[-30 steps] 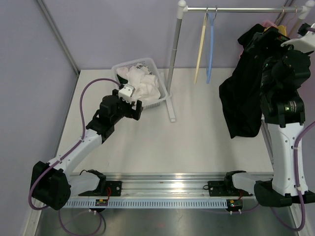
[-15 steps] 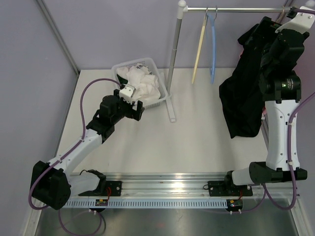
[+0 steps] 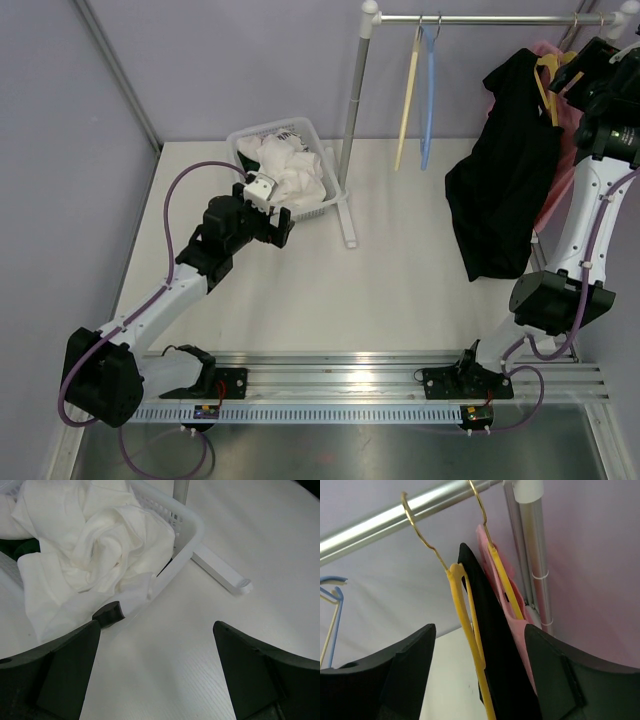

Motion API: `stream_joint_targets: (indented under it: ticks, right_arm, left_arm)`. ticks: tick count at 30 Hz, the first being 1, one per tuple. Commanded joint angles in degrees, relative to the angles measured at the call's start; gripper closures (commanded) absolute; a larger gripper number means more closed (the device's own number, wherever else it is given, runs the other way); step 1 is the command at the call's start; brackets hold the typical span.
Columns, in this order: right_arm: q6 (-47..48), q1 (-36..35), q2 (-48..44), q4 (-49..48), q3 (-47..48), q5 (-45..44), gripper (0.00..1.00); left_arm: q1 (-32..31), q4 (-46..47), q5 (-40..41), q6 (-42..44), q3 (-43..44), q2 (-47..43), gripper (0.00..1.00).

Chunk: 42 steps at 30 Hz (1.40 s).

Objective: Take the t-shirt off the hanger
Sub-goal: Grab a hanger with a tshirt on it with the right arm

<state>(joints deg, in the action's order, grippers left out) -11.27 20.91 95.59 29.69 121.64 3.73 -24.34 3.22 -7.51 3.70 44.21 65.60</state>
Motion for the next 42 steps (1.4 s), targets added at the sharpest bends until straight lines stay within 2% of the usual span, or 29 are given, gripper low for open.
stream_joint_targets:
  ticks: [1,5,7,8,14,18,26,30,38,42]
  right_arm:
    - [-3.2,1.0,1.0,-6.5,0.8,10.2,0.23]
    - [-4.2,1.0,1.3,-12.6,-2.0,14.6,0.24]
    - [-5.3,1.0,0.7,-16.2,-4.7,15.2,0.28]
    - [-5.5,1.0,0.7,-16.9,-5.2,15.2,0.31]
    - [-6.5,1.0,4.8,-17.5,-2.6,18.2,0.32]
    - [-8.1,0.9,7.1,-18.8,-0.8,20.4,0.46]
    - [-7.4,0.9,6.7,-17.7,-1.0,18.9,0.50]
    - [-4.9,0.5,5.8,-14.9,-0.6,15.9,0.48]
    - [-3.3,-0.8,6.2,-12.9,0.9,12.3,0.56]
    - [-3.2,-1.4,6.9,-12.4,1.6,11.9,0.62]
  left_arm:
    - [-0.3,4.2,-1.2,1.4,-0.5,-1.1,0.01]
    - [-0.4,4.2,-1.3,1.8,-0.5,-1.2,0.01]
    - [-0.4,4.2,-1.1,1.9,-0.6,-1.2,0.01]
    - [-0.4,4.3,-1.0,2.0,-0.6,-1.2,0.01]
    - [-0.4,4.0,-1.5,2.2,-0.5,-1.4,0.01]
    - [-0.4,3.8,-1.8,2.4,-0.6,-1.9,0.01]
    - [-0.4,3.4,-2.0,2.5,-0.4,-2.6,0.01]
    - [-0.4,2.0,-1.7,3.3,0.4,-2.5,0.01]
    - [-0.4,-3.0,2.0,7.5,4.7,-4.0,0.01]
    - [-0.4,-2.8,4.2,9.2,3.0,-8.4,0.01]
